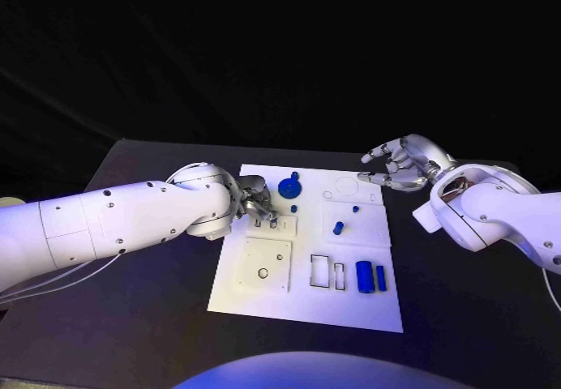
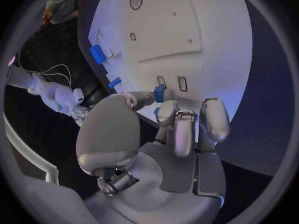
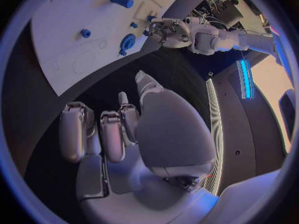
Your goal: Assemble the parts on the task board
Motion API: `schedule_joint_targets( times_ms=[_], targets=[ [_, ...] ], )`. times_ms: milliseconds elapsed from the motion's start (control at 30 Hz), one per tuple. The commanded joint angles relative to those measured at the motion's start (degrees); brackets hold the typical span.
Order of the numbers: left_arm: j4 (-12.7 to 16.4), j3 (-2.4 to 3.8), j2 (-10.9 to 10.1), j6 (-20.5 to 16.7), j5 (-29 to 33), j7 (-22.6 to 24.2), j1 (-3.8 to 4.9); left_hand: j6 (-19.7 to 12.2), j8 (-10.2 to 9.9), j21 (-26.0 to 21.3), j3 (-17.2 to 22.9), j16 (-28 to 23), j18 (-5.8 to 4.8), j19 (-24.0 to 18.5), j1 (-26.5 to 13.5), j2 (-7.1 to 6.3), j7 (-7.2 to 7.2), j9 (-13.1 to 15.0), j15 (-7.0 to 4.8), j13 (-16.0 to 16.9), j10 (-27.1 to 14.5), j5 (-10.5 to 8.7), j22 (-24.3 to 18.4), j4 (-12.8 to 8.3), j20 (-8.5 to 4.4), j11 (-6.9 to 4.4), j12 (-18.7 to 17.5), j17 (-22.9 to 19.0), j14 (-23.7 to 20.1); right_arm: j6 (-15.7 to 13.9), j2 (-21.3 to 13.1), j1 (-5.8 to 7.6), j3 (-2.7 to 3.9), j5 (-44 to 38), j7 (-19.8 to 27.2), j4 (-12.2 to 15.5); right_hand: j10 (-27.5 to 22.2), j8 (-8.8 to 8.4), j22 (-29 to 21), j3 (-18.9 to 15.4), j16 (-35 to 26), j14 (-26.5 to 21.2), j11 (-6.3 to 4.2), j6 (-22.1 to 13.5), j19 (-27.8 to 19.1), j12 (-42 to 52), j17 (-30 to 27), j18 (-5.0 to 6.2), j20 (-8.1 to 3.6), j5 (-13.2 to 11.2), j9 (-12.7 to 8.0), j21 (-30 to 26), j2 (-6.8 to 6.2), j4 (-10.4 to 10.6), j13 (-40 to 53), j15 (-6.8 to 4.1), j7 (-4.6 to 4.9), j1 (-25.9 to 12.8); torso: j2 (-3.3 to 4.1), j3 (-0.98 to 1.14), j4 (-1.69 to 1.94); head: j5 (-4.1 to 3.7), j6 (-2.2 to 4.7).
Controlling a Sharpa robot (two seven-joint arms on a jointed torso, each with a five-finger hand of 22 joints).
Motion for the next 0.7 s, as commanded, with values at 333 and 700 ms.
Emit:
schedule_joint_targets(
  times_ms=[333,700],
  targets=[
    [0.3,-0.20,-0.1,4.5,-0.8,-0.3,-0.02,0.8,0.7,0.2,12.9,0.4,-0.28,0.3,-1.2,-0.16,-0.52,0.3,-0.51,0.4,0.5,1.16,0.1,-12.6,-0.21,-0.19,0.4,15.1,6.1,0.7,0.0,-0.02,0.00,-0.6,-0.1,0.0,-0.5,0.24,5.5,0.0,-0.3,4.5,-0.13,0.3,-0.4,-0.3,8.7,0.77,-0.16,0.1,-0.1,-0.2,0.06,0.3,3.3,0.07,-0.24,-0.3,-0.07,0.01,0.01,0.12,-0.37],
    [0.6,-0.23,-0.2,5.0,-0.7,-0.3,-0.01,0.9,0.9,0.2,13.1,0.4,-0.28,0.3,-1.6,-0.20,-0.59,0.4,-0.57,0.4,0.6,1.70,0.1,-12.8,-0.25,-0.26,0.4,15.1,6.1,0.7,0.0,-0.02,0.00,-0.7,-0.2,0.0,-0.4,0.32,5.5,0.0,-0.4,4.5,-0.15,0.3,-0.4,-0.2,8.7,0.78,-0.17,0.3,-0.1,-0.3,0.04,0.4,3.3,0.05,-0.25,-0.3,-0.02,0.02,0.05,0.03,-0.40]
  ],
)
